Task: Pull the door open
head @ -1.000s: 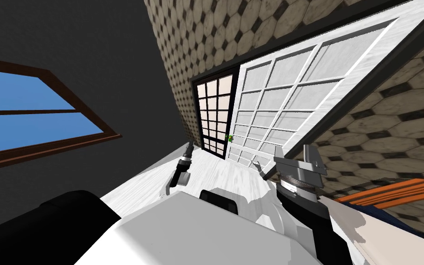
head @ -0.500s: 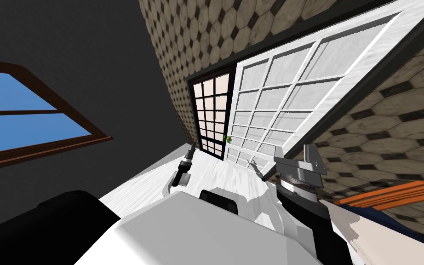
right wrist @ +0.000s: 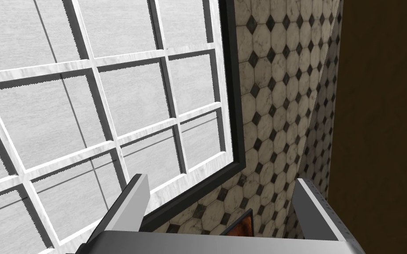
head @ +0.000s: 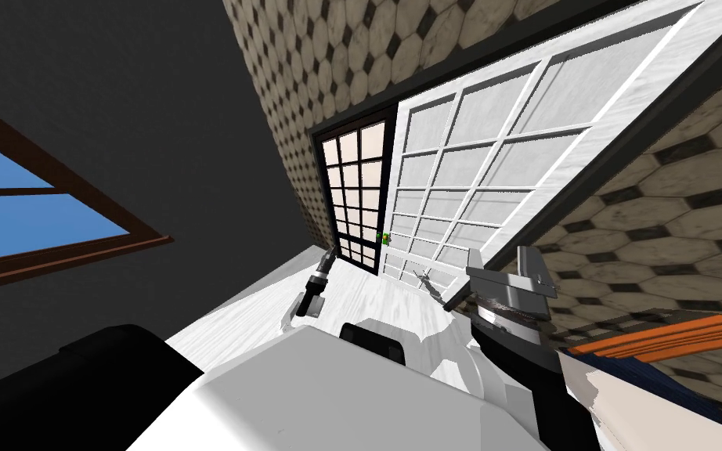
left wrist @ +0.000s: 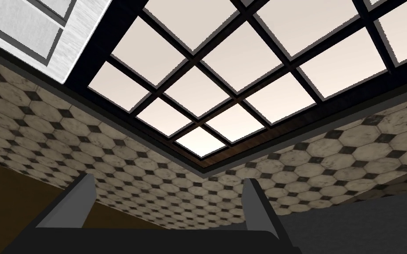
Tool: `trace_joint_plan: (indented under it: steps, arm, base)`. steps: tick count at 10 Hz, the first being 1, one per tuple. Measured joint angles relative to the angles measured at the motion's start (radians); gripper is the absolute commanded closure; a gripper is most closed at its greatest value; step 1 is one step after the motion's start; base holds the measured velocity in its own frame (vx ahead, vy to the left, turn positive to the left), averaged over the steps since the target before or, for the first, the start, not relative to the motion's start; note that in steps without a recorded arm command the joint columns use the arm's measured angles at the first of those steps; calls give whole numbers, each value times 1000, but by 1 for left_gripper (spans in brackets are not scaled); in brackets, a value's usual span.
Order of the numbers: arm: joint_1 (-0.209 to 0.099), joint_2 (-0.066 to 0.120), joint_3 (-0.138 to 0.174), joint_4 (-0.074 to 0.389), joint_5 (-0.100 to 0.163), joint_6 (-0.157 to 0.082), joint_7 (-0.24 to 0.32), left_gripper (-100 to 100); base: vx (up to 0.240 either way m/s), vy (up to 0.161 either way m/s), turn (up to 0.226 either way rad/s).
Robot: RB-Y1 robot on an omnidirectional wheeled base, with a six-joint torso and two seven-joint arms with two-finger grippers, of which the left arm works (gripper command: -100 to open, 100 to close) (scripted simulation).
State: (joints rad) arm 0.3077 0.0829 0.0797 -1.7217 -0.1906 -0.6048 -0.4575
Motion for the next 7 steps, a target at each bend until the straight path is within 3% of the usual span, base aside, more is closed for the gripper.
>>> trace_joint_plan:
  steps: [5, 7]
  arm:
    - [-31, -1, 18, 114, -49, -24, -111, -100]
    - [-49, 0, 29, 178, -64, -49, -147, -100]
  base:
    - [90, -53, -29]
    - [95, -41, -42]
